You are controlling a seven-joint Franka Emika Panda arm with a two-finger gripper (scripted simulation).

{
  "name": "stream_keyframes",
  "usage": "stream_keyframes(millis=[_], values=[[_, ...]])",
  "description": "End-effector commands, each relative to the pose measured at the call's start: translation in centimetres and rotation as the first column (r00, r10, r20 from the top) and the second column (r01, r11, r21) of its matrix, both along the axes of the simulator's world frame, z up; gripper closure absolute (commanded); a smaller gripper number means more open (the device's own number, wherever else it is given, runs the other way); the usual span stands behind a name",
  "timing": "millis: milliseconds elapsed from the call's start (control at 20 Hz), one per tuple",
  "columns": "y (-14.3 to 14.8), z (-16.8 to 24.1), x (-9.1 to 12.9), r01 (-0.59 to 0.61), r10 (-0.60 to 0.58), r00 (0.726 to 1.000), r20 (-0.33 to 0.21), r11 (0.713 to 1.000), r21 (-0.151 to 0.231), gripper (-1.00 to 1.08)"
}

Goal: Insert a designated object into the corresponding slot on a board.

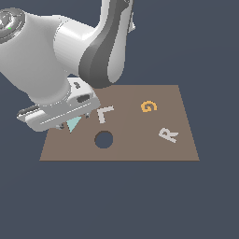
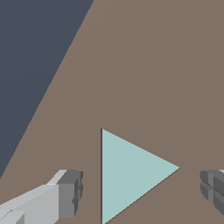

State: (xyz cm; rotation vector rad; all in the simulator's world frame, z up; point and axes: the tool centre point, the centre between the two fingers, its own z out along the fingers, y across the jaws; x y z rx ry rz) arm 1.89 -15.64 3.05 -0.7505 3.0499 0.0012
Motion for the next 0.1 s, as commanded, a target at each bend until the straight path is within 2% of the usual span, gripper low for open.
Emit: stream_keyframes(millis=[0, 50], values=[[0.00, 0.00, 0.01, 0.000, 0.000, 1.000, 0.000, 1.000, 0.000, -0.92], [0.00, 0.00, 0.01, 0.000, 0.000, 1.000, 0.000, 1.000, 0.000, -0.92]])
